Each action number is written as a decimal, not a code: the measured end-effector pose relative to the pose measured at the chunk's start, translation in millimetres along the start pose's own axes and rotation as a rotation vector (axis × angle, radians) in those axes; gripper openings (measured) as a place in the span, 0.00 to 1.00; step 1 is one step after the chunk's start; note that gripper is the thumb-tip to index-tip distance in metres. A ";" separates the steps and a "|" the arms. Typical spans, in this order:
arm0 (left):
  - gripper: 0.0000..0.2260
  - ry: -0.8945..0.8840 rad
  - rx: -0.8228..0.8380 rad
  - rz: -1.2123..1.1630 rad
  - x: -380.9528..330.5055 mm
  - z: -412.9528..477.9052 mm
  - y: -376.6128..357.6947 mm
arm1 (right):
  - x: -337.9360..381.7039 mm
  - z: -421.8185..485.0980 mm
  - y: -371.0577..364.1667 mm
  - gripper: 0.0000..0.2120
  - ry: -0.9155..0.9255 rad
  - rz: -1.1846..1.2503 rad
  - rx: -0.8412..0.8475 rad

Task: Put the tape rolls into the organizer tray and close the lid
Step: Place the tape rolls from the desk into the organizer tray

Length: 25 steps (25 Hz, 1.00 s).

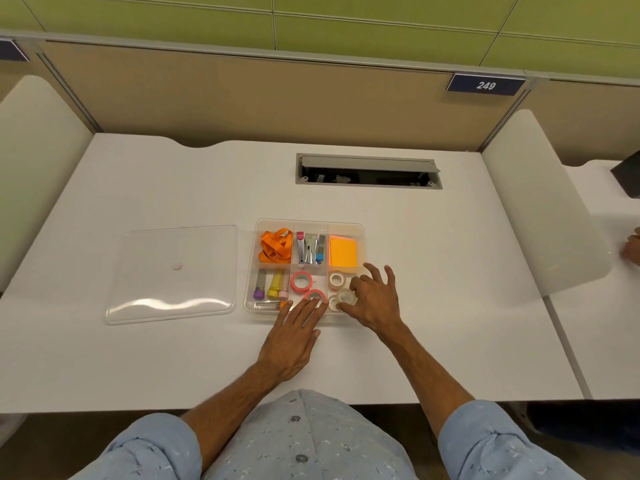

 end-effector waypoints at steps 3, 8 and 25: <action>0.27 0.008 0.007 0.000 0.1 0.0 -0.4 | 7.3 -0.6 -1.7 0.32 -0.019 -0.026 -0.008; 0.27 0.015 0.010 0.013 -1.5 0.4 -2.0 | 15.9 -0.8 -3.7 0.26 -0.009 0.023 0.014; 0.27 0.016 -0.019 -0.018 -1.6 1.5 -3.0 | 20.7 -1.5 -12.5 0.17 -0.012 0.072 0.071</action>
Point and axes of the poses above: each hand's wrist, its own z-axis towards the middle knuckle, its own y-axis out of the back of the hand, x = y × z, the point moved 1 cm from there along z, towards the middle knuckle, and after that the axes turned 8 degrees about x, right-handed, at the moved point
